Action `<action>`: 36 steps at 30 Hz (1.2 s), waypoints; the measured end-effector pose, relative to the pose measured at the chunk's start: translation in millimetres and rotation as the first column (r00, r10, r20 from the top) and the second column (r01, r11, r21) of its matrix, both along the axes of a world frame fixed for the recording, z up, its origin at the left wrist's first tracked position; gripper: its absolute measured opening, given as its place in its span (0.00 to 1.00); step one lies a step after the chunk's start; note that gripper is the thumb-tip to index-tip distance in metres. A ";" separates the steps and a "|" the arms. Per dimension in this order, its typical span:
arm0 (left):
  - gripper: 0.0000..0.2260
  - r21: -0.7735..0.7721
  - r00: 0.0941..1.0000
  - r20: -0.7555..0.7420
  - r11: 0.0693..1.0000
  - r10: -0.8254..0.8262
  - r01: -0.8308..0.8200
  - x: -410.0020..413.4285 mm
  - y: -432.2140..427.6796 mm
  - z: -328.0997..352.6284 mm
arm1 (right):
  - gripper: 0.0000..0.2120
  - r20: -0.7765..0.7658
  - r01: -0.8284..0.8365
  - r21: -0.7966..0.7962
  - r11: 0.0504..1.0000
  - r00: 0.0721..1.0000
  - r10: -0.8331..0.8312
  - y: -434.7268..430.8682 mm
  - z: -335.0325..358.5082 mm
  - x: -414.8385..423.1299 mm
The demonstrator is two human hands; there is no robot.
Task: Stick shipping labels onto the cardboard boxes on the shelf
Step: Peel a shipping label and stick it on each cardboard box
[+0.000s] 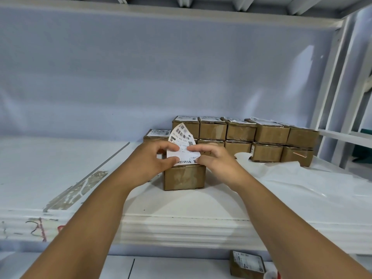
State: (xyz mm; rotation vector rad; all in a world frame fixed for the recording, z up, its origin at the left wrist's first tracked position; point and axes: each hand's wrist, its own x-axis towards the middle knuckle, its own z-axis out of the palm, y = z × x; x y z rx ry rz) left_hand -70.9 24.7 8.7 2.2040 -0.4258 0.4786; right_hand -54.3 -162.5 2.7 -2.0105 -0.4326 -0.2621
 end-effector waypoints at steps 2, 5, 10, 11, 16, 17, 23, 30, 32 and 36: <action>0.09 0.001 0.999 -0.039 1.000 0.006 -0.006 2.4 1.8 -2.5 | 0.14 0.006 -0.010 -0.014 1.000 1.000 0.011 -1.6 -1.0 2.0; 0.07 0.005 0.999 -0.051 1.000 -0.004 0.005 5.4 1.7 -4.9 | 0.14 0.013 -0.011 -0.021 1.000 1.000 0.011 -1.6 -0.6 1.8; 0.11 0.082 0.996 -0.029 0.993 0.088 -0.085 14.6 6.4 -10.3 | 0.14 0.024 0.012 -0.025 1.000 1.000 -0.011 -2.6 -1.2 3.8; 0.14 0.086 0.995 -0.035 0.992 0.096 -0.093 14.5 6.8 -10.4 | 0.14 0.024 0.011 -0.022 1.000 1.000 -0.011 -2.6 -1.4 4.0; 0.13 0.061 0.996 -0.001 0.994 0.087 -0.087 15.8 8.9 -9.1 | 0.13 0.013 -0.004 0.038 0.999 1.000 0.004 -3.5 -2.7 6.1; 0.13 0.072 0.997 0.034 0.995 0.072 -0.074 15.7 8.8 -9.3 | 0.13 0.014 -0.009 0.051 0.999 1.000 0.008 -3.5 -3.4 7.1; 0.08 0.084 0.990 -0.014 0.987 -0.139 0.140 10.2 0.9 1.7 | 0.14 0.009 -0.063 0.101 0.993 0.998 0.062 -3.2 -1.4 2.6; 0.10 -0.021 0.975 -0.193 0.994 -0.107 0.105 48.2 15.3 6.7 | 0.12 -0.019 -0.053 0.131 0.990 0.998 0.056 -3.2 -4.4 7.2; 0.12 -0.096 0.968 -0.217 0.989 -0.128 0.110 53.0 14.5 1.3 | 0.11 -0.033 -0.043 0.139 0.989 0.998 0.048 -3.2 -4.9 10.0; 0.14 -0.164 0.965 -0.207 0.978 -0.161 0.128 58.7 10.2 -9.3 | 0.06 -0.033 0.031 0.110 0.993 0.999 -0.028 -1.3 2.7 20.3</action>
